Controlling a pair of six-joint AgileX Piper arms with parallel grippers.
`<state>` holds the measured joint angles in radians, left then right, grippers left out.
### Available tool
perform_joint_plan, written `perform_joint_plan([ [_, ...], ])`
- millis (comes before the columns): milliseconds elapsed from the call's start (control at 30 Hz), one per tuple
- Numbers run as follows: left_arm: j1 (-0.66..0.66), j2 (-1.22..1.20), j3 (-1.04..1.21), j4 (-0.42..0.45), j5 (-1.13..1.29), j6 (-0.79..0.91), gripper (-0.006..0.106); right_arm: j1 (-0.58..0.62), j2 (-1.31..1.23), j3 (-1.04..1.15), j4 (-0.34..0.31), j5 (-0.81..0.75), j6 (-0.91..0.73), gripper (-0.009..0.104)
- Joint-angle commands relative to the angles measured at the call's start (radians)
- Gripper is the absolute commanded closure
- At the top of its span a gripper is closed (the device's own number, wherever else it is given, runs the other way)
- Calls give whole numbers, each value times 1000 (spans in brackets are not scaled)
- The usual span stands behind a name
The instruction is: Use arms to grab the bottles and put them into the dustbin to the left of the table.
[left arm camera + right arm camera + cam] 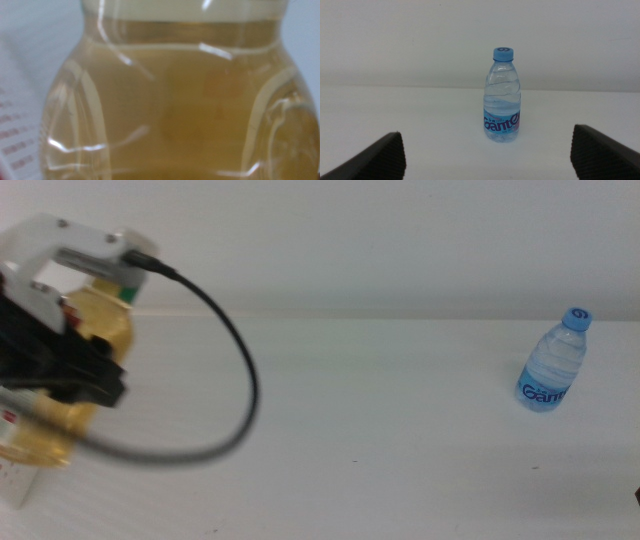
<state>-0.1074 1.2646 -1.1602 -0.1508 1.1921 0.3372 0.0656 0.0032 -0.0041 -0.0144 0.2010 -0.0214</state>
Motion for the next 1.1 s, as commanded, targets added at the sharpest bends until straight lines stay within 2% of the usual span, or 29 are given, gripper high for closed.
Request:
perform_joint_plan([
  [0, 85, 60, -82, 11, 75, 78, 102, -6, -31, 42, -5, -9, -1, 7],
  [133, 219, 168, -186, 11, 110, 179, 102, -6, -31, 42, -5, -9, -1, 7],
  [300, 375, 322, -299, 9, 110, 228, 102, -6, -31, 42, -5, -9, -1, 7],
  [567, 519, 438, -341, 32, 62, 242, 102, -6, -31, 42, -5, -9, -1, 7],
  [867, 555, 489, -339, 46, -26, 242, 102, -6, -31, 42, -5, -9, -1, 7],
  [1067, 555, 524, -331, 62, -38, 242, 93, -6, -31, 42, -5, -9, -1, 7],
])
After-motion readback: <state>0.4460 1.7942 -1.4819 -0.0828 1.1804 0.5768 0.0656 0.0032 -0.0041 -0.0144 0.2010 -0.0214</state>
